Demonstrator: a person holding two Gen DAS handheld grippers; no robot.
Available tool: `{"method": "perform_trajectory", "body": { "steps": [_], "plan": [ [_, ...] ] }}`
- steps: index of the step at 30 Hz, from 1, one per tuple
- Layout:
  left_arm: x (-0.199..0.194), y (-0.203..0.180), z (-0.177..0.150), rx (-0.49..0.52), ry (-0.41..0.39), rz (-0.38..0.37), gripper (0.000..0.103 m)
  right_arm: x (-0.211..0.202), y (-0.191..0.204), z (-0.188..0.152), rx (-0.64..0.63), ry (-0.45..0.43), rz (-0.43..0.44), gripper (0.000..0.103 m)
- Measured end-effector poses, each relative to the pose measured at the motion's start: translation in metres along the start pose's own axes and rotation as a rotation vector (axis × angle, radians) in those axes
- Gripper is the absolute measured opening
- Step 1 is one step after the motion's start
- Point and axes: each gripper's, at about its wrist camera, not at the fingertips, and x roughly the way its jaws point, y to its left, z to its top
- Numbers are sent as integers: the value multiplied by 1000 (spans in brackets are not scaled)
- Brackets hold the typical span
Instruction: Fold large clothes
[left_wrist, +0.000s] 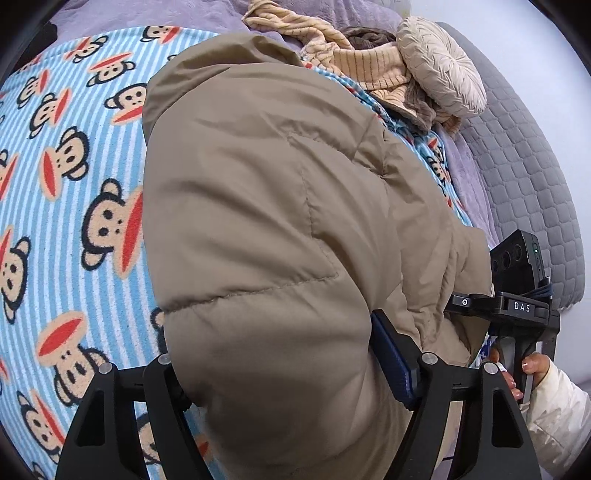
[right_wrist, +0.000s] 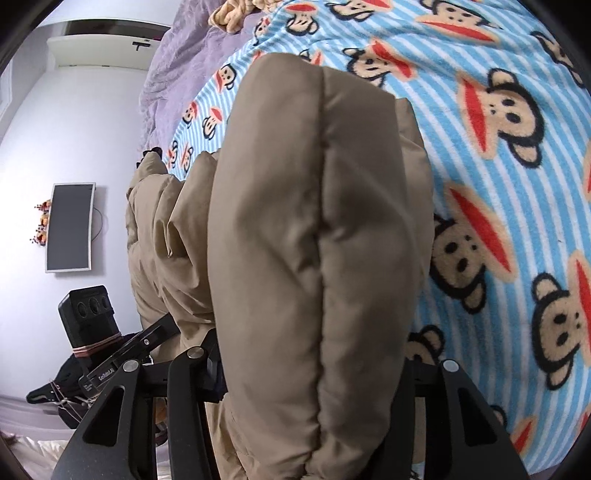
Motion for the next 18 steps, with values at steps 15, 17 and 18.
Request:
{"method": "perform_trajectory", "body": {
  "steps": [15, 17, 18],
  "plan": [
    [-97, 126, 37, -117, -147, 67, 78, 96, 112, 25, -111, 48, 100, 53],
    [-98, 143, 48, -134, -154, 83, 78, 109, 120, 27, -121, 53, 105, 53],
    [-100, 153, 52, -139, -156, 93, 78, 117, 125, 30, -130, 56, 106, 53]
  ]
}}
